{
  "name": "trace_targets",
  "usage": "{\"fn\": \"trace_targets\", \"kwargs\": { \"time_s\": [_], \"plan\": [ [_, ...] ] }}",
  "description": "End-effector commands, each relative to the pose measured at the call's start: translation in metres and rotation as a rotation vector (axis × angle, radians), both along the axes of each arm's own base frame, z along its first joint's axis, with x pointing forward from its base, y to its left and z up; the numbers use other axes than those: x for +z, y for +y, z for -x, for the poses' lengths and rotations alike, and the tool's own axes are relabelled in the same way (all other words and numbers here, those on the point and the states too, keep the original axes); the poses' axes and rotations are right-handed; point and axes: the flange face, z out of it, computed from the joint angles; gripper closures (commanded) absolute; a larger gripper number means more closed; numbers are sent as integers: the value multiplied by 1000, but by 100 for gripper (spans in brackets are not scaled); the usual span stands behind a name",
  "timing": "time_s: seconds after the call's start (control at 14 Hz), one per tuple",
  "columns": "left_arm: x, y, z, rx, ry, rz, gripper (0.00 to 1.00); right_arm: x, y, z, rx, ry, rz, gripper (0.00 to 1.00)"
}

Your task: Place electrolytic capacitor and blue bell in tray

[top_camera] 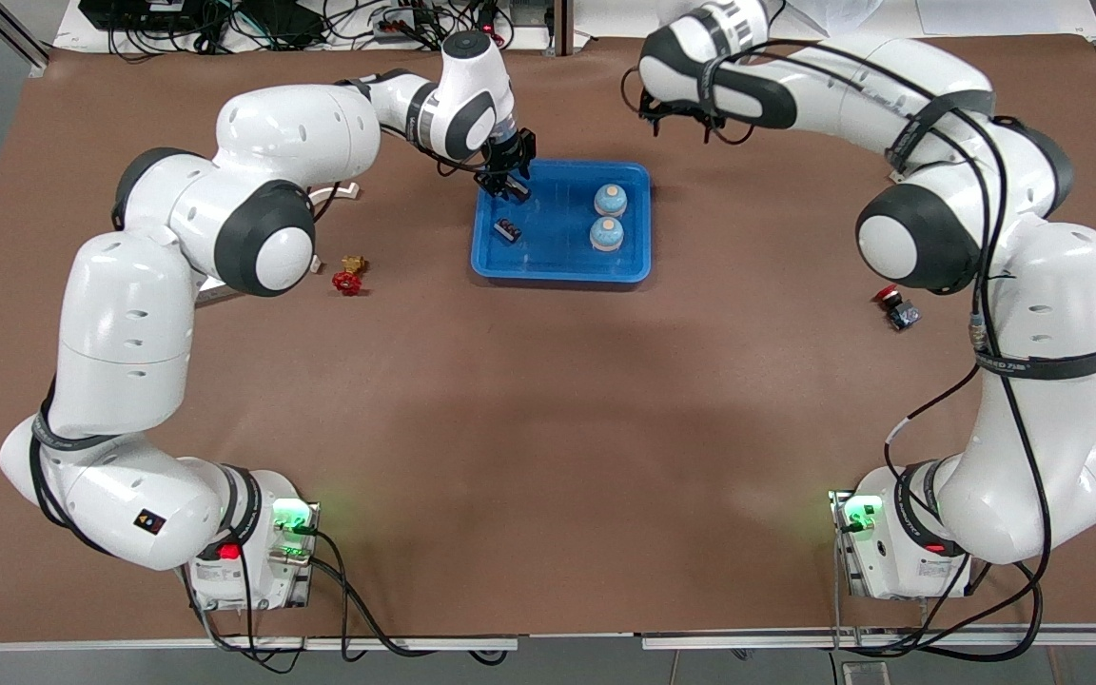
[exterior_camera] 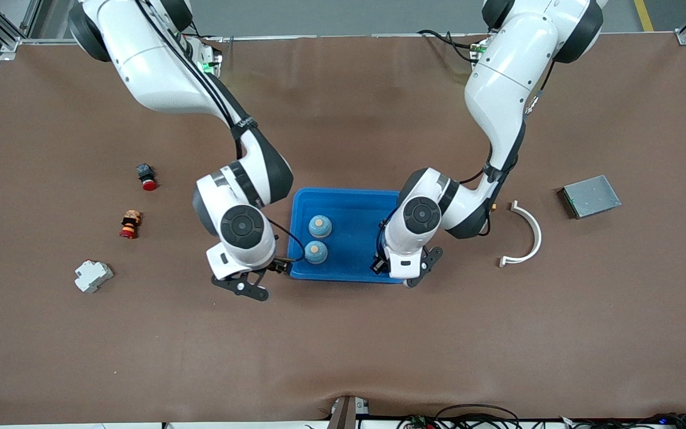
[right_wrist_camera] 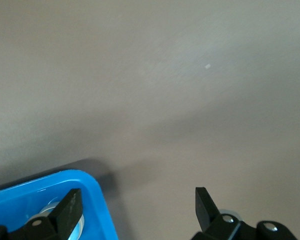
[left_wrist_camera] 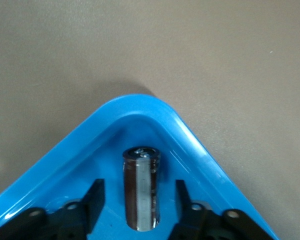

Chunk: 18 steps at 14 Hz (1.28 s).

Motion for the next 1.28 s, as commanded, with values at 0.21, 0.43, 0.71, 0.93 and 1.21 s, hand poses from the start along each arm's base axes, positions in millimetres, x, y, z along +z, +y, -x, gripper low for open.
{"fn": "trace_targets", "kwargs": {
  "time_s": [0.21, 0.43, 0.71, 0.93, 1.21],
  "plan": [
    [31, 6, -10, -29, -45, -44, 0, 86, -119, -30, 198, 9, -34, 0],
    [34, 18, -11, -55, -27, -106, 0, 120, -157, -32, 222, 3, -45, 0],
    [57, 44, -19, -141, 10, -146, 0, 145, -211, -34, 303, 18, -38, 0],
    [80, 61, -21, -237, 40, -169, 0, 168, -257, -36, 328, -3, -40, 0],
    [106, 86, -22, -332, 86, -190, 0, 194, -297, -23, 331, 33, -43, 0]
  ]
}}
